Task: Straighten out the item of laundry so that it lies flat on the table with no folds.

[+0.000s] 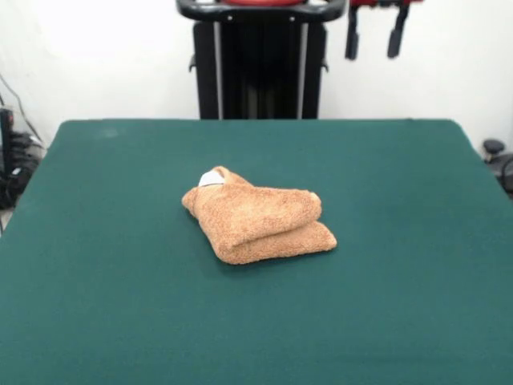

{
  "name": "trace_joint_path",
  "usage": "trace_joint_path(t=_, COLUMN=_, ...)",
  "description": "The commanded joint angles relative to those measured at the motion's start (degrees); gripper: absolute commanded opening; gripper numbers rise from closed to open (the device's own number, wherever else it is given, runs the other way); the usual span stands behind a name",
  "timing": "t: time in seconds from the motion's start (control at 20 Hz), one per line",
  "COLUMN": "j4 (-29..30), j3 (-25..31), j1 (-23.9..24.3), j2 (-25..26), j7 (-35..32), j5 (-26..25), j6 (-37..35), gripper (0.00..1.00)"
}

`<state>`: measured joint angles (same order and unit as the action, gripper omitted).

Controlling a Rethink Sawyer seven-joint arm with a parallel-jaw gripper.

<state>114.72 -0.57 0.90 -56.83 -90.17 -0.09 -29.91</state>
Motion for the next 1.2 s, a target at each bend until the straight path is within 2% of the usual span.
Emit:
trace_joint_path(t=0.05, j4=-8.2, j3=0.7, j1=0.7, j2=13.1, j7=-10.5, j5=-0.9, j6=6.1, gripper=1.00)
trace_joint_path(t=0.15, j4=-10.6, j3=0.7, j1=1.0, j2=15.1, j7=-10.0, j5=-0.6, j6=5.7, gripper=1.00)
trace_joint_path(t=0.3, j4=-16.3, j3=1.0, j1=2.2, j2=20.7, j7=-8.6, j5=-0.4, j6=5.8, gripper=1.00)
trace_joint_path(t=0.45, j4=-18.8, j3=1.9, j1=3.3, j2=24.4, j7=-8.0, j5=0.0, j6=7.6, gripper=1.00)
trace_joint_path(t=0.7, j4=-25.8, j3=2.5, j1=4.5, j2=30.7, j7=-6.7, j5=0.2, j6=6.1, gripper=1.00)
trace_joint_path(t=0.95, j4=-31.8, j3=0.2, j1=2.8, j2=34.8, j7=-7.6, j5=-1.1, j6=8.0, gripper=1.00)
trace_joint_path(t=1.2, j4=-38.7, j3=0.3, j1=3.1, j2=38.0, j7=-6.5, j5=-0.1, j6=2.4, gripper=1.00)
